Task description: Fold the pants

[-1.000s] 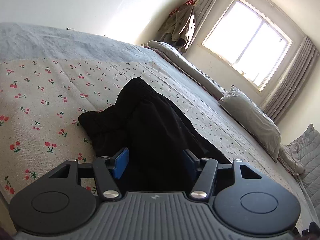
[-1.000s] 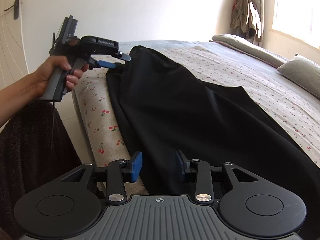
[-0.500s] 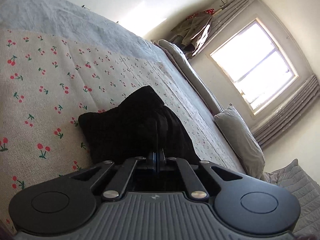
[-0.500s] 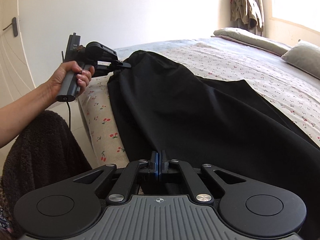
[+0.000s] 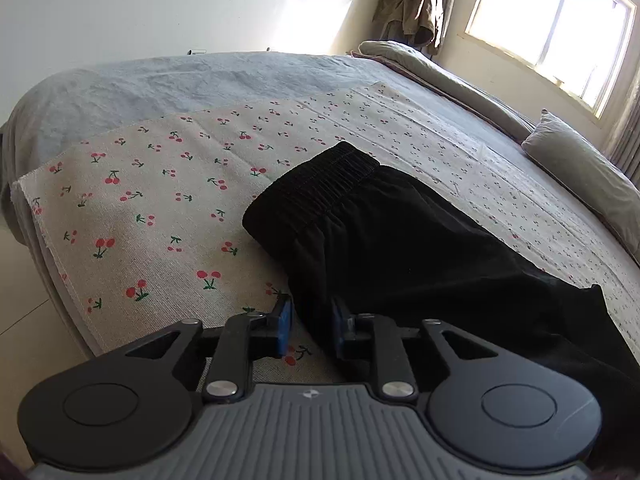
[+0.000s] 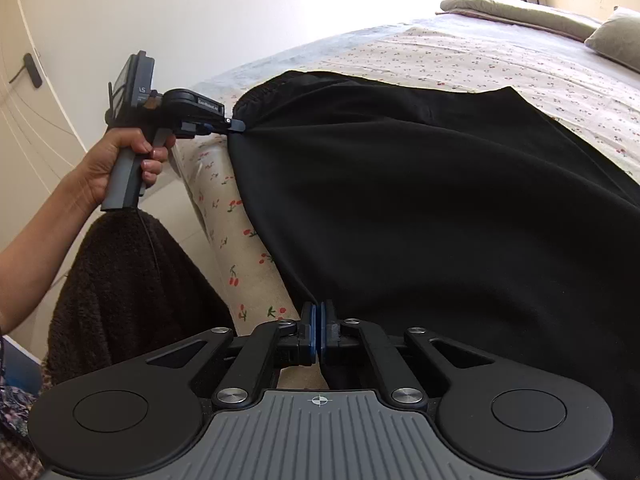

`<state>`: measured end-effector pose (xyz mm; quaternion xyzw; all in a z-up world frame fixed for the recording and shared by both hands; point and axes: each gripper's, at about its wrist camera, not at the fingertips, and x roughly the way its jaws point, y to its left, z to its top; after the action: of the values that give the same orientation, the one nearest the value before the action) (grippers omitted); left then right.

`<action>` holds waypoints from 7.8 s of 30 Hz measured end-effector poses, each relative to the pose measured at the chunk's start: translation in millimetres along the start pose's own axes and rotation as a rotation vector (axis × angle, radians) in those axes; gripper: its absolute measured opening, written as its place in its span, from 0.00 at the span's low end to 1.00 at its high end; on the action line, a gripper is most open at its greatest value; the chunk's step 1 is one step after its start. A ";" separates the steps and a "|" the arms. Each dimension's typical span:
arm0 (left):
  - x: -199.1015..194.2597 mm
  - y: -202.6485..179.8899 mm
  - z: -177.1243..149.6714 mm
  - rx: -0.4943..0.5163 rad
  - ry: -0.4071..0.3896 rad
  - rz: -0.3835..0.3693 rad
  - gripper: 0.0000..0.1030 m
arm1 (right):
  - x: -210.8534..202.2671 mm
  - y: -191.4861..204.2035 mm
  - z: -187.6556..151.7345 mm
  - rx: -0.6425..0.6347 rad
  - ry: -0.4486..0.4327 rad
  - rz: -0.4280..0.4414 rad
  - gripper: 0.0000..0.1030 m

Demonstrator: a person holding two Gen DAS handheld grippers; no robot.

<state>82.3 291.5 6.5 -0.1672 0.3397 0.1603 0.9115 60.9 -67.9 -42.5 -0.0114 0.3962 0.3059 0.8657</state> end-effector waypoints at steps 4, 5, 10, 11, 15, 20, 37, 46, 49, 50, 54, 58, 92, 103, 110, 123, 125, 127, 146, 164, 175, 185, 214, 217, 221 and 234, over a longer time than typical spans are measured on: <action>-30.4 -11.9 1.8 0.055 -0.093 -0.023 0.64 | -19.7 -7.5 8.4 0.028 -0.077 -0.044 0.41; -35.8 -18.0 3.3 0.076 -0.110 -0.030 0.65 | -25.0 -10.4 12.2 0.035 -0.094 -0.061 0.43; -35.1 -75.2 18.0 0.245 -0.148 -0.167 0.74 | -45.8 -33.4 30.6 0.111 -0.165 -0.181 0.43; -31.7 -88.2 19.7 0.282 -0.143 -0.199 0.74 | -49.2 -38.8 34.2 0.131 -0.178 -0.200 0.43; -7.6 -152.6 22.2 0.457 -0.124 -0.337 0.74 | -53.7 -56.7 39.7 0.160 -0.209 -0.274 0.46; 36.1 -223.1 16.2 0.645 -0.082 -0.463 0.70 | -52.9 -74.3 16.1 0.198 -0.198 -0.292 0.46; 130.8 -285.1 -5.5 0.713 0.035 -0.577 0.14 | -85.7 -118.0 -33.6 0.184 -0.199 -0.704 0.46; 133.5 -264.8 10.7 0.484 -0.018 -0.651 0.03 | -85.9 -136.9 -52.2 0.239 -0.192 -0.724 0.51; 137.8 -271.3 7.2 0.482 -0.027 -0.616 0.02 | -89.1 -136.2 -55.0 0.237 -0.192 -0.724 0.51; 140.8 -272.7 7.1 0.476 -0.020 -0.605 0.02 | -89.6 -136.2 -55.8 0.239 -0.193 -0.724 0.51; 149.5 -276.0 7.6 0.477 0.018 -0.547 0.07 | -90.0 -135.4 -56.0 0.237 -0.198 -0.735 0.53; 129.0 -266.7 11.3 0.488 -0.048 -0.516 0.46 | -92.7 -130.1 -55.5 0.227 -0.195 -0.762 0.58; 2.0 -279.1 -108.7 0.586 0.130 -0.711 1.00 | -221.7 -141.7 -150.4 0.644 -0.242 -1.000 0.80; 6.2 -286.6 -132.9 0.705 0.109 -0.691 1.00 | -263.8 -165.7 -205.8 0.822 -0.284 -0.996 0.78; 2.1 -288.2 -140.8 0.777 0.073 -0.674 1.00 | -257.8 -158.8 -207.1 0.782 -0.256 -1.034 0.62; 2.0 -283.9 -131.3 0.694 0.136 -0.741 1.00 | -257.3 -145.8 -191.9 0.761 -0.307 -0.974 0.06; 2.8 -283.1 -127.6 0.661 0.161 -0.767 1.00 | -257.2 -140.3 -181.9 0.740 -0.345 -0.940 0.06; 4.0 -282.4 -124.0 0.617 0.191 -0.800 1.00 | -253.1 -135.6 -169.6 0.716 -0.376 -0.896 0.06; 26.6 -292.1 -114.8 0.292 0.468 -1.110 0.75 | -144.3 -110.8 -54.8 0.463 -0.297 -0.543 0.06; 71.4 -255.4 -84.8 -0.061 0.542 -1.122 0.73 | -66.0 -100.1 0.1 0.399 -0.187 -0.197 0.24; 73.5 -247.7 -80.5 -0.031 0.533 -1.080 0.57 | -95.0 -93.7 -13.8 0.408 -0.272 -0.175 0.47; 71.0 -243.5 -68.9 -0.013 0.474 -1.120 0.32 | -50.9 -66.8 -31.4 0.321 -0.149 -0.181 0.49; 27.2 -237.1 -30.7 0.461 0.120 -0.604 0.02 | -74.9 -77.7 -27.9 0.415 -0.209 -0.338 0.60; 31.0 -218.0 -15.8 0.460 0.104 -0.534 0.02 | -70.2 -74.8 -23.7 0.394 -0.199 -0.335 0.60; 36.9 -189.8 5.1 0.454 0.073 -0.421 0.02 | -63.3 -69.8 -18.9 0.356 -0.190 -0.332 0.63; 53.8 -100.3 64.5 0.415 -0.036 -0.118 0.02 | -55.4 -66.6 -25.5 0.337 -0.157 -0.327 0.66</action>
<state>198.1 238.2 35.9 0.0073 0.3386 0.0364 0.9402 51.8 -157.6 -36.4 0.0932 0.3661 0.0914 0.9214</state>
